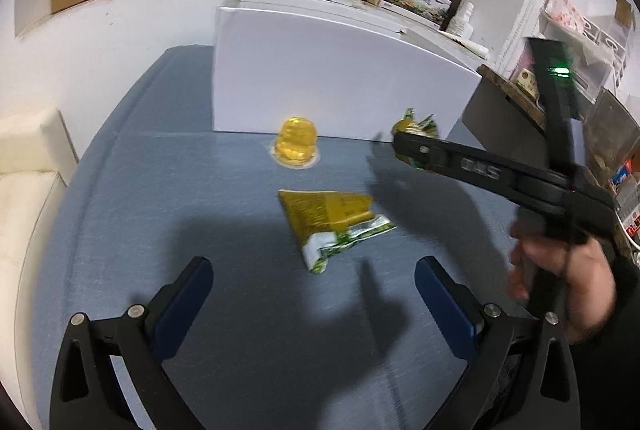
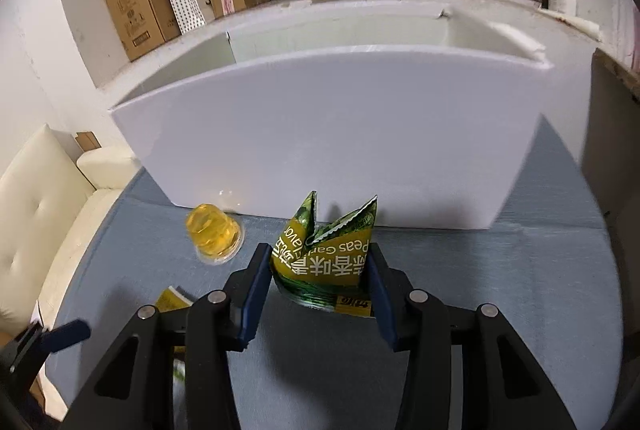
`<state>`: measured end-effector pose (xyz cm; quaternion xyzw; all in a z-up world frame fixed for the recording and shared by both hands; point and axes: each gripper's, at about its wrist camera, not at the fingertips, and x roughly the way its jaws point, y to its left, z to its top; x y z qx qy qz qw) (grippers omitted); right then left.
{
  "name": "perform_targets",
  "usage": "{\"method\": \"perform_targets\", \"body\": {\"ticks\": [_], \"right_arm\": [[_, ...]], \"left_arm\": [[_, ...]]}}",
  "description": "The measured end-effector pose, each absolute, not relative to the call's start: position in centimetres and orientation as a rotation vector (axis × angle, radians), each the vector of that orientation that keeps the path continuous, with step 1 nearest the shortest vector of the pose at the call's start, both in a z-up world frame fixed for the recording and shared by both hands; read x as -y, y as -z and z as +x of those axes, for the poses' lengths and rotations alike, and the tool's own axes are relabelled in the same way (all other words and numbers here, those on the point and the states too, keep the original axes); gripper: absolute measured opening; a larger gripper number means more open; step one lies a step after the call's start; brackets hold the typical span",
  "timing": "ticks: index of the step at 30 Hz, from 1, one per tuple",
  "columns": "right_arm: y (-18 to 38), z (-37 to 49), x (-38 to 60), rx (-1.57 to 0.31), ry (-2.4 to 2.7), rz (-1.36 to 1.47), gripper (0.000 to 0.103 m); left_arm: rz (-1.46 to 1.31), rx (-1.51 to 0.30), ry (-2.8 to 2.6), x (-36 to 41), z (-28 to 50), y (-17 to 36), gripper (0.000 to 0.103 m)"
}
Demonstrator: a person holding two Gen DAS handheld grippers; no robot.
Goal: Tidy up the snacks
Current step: 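Grasp the yellow-green packet with the left gripper while the right holds the pea bag, then lower both bags into the white box and open both grippers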
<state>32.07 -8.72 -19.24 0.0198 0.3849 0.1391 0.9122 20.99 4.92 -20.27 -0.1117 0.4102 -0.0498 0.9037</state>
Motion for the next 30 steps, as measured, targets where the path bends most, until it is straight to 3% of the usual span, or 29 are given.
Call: {"method": "perform_targets", "body": {"ticks": [15, 16, 19, 21, 30], "right_arm": [[14.7, 22.1, 16.0, -0.656, -0.224, 0.109, 0.05], [14.7, 21.8, 16.4, -0.655, -0.221, 0.118, 0.05], [15.1, 21.1, 17.2, -0.667, -0.216, 0.134, 0.05], [15.5, 20.8, 17.3, -0.676, -0.222, 0.142, 0.05], [15.8, 21.0, 16.7, -0.68, -0.25, 0.154, 0.05]], "left_arm": [[-0.147, -0.917, 0.06, -2.2, 26.5, 22.4, 0.103], [-0.156, -0.918, 0.053, -2.3, 26.6, 22.4, 0.1], [-0.126, -0.92, 0.042, -2.2, 26.8, 22.1, 0.07], [-0.117, -0.925, 0.058, -2.1, 26.9, 21.8, 0.063], [-0.085, -0.821, 0.122, -2.1, 23.6, 17.3, 0.061]]}}
